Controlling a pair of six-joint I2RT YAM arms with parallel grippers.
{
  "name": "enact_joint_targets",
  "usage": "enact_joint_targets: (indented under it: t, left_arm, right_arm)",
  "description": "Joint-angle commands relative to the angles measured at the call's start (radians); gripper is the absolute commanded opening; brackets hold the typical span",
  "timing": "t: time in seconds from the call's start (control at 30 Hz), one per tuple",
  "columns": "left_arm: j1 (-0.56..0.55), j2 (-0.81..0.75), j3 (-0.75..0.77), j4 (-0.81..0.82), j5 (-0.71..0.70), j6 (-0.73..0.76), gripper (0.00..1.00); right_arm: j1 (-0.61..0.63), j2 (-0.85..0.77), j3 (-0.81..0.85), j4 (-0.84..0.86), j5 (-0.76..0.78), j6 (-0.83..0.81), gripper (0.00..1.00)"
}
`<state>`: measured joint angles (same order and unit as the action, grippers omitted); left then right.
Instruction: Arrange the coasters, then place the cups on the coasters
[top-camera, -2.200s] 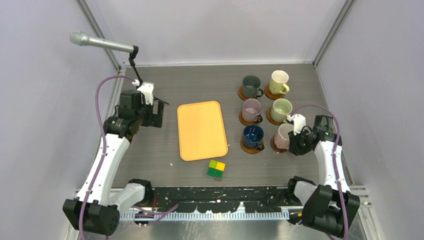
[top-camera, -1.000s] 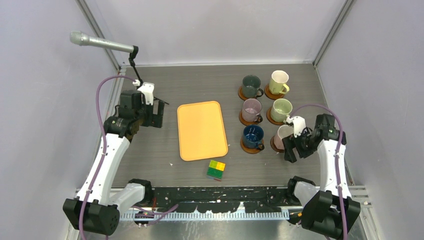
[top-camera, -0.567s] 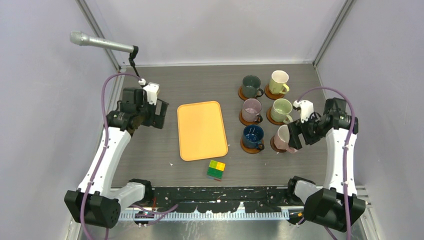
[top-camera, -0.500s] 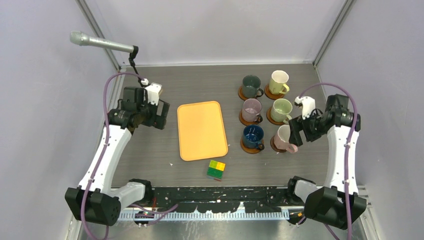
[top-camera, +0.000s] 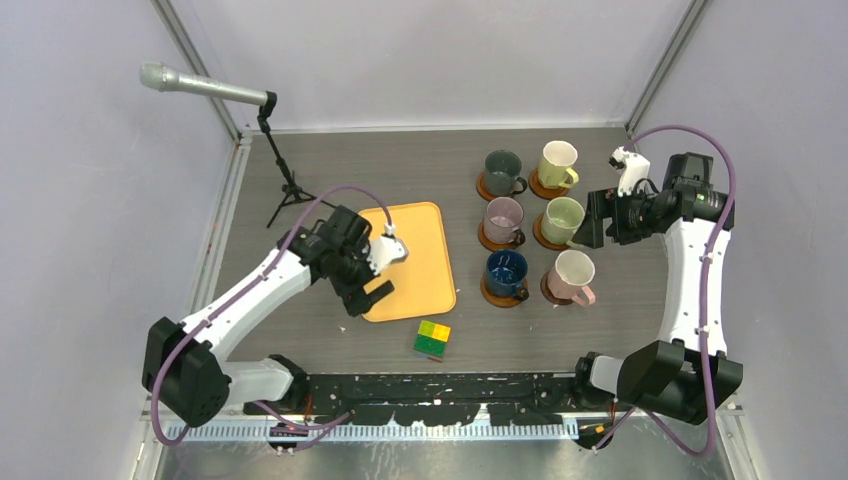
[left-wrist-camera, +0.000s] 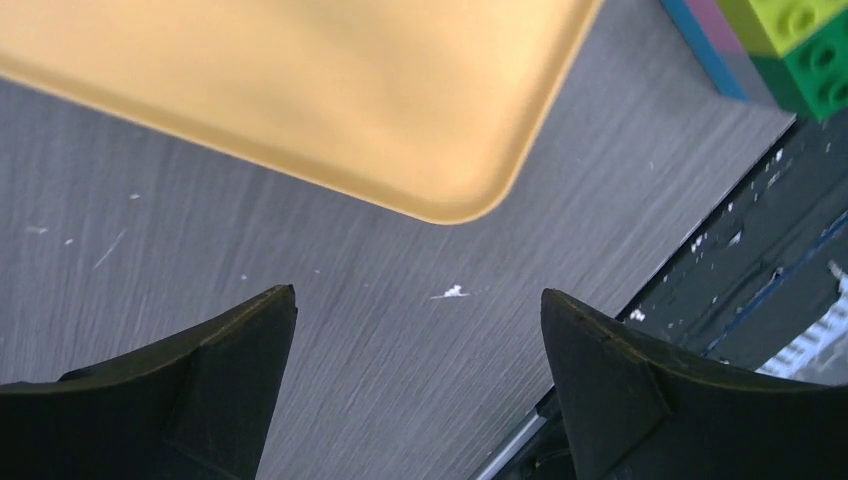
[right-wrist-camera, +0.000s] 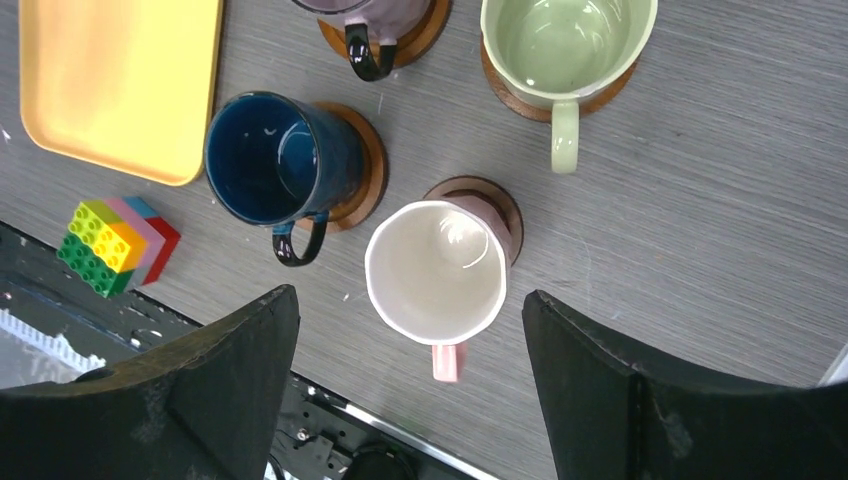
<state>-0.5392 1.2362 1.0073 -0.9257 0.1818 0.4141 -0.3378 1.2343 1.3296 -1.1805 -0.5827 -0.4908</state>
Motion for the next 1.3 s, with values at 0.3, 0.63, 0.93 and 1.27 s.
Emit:
enact_joint_targets:
  t: [0.3, 0.63, 0.93, 1.27]
  left_arm:
    - [-0.245, 0.003, -0.218, 0.2, -0.046, 0.178, 0.89]
    - [-0.262, 0.09, -0.341, 0.487, -0.122, 0.289, 0.67]
    - [-0.262, 0.178, -0.377, 0.62, -0.131, 0.417, 0.52]
    - [-0.239, 0.273, -0.36, 0.668, -0.156, 0.528, 0.47]
  right_arm:
    - [-0.003, 0.017, 0.014, 0.078, -0.067, 0.109, 0.87]
    - [-0.003, 0.027, 0.013, 0.082, -0.066, 0.121, 0.86]
    - [-0.003, 0.032, 0.008, 0.082, -0.055, 0.114, 0.87]
    - [-0.003, 0.052, 0.01, 0.081, -0.052, 0.113, 0.87]
